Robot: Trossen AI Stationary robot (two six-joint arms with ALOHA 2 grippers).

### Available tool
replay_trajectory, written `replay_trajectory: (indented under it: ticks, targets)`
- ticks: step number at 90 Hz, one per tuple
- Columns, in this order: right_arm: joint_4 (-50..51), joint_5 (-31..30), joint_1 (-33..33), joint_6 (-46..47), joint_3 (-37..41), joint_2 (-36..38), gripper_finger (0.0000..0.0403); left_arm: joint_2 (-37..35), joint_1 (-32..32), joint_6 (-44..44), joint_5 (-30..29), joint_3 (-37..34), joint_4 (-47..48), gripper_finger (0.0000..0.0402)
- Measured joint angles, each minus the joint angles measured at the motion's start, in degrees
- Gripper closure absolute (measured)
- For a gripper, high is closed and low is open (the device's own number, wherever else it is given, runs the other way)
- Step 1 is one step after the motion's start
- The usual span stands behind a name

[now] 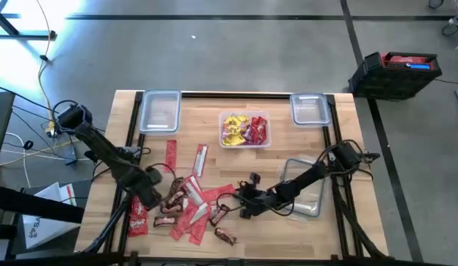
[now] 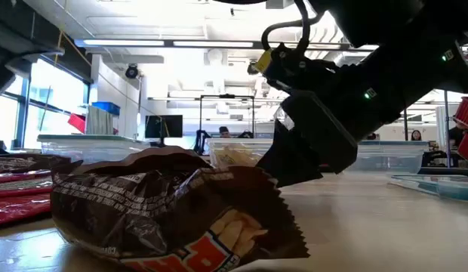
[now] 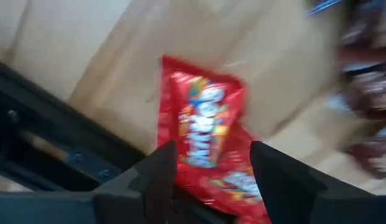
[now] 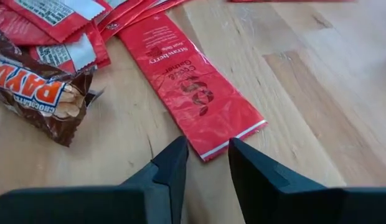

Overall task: Sort candy
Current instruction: Put the red candy into the center transparent bin

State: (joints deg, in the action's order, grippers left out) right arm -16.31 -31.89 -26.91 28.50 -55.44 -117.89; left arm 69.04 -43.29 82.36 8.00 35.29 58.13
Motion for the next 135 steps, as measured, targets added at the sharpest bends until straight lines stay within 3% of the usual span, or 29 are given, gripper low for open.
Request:
replay_trajectory:
  ticks: [26, 42, 68, 78, 104, 135]
  targets:
    - [0.3, 1.0, -4.5, 7.8, 0.0, 0.0, 0.0309, 0.3, 0.0, -3.4, -0.2, -4.4, -8.2, 0.0211]
    - [0.5, 0.2, -7.8, 11.9, 0.0, 0.0, 0.0309, 0.2, 0.0, -2.4, -3.3, -7.5, -12.5, 0.0211]
    - [0.6, -0.7, -9.6, 16.7, 0.0, 0.0, 0.0309, 0.3, 0.0, -5.2, -4.4, -8.2, -12.1, 0.0215]
    - [0.5, -0.8, -9.6, 17.0, 0.0, 0.0, 0.0309, 0.3, 0.0, -6.0, -6.1, -8.2, -11.8, 0.0245]
    - [0.6, -1.4, -9.6, 17.7, 0.0, 0.0, 0.0309, 0.3, 0.1, -6.1, -9.9, -7.1, -11.3, 0.0384]
    - [0.7, -3.1, -9.1, 15.0, 0.0, -0.1, 0.0309, 0.5, 4.9, -15.8, -21.0, 3.3, -12.3, 0.0369]
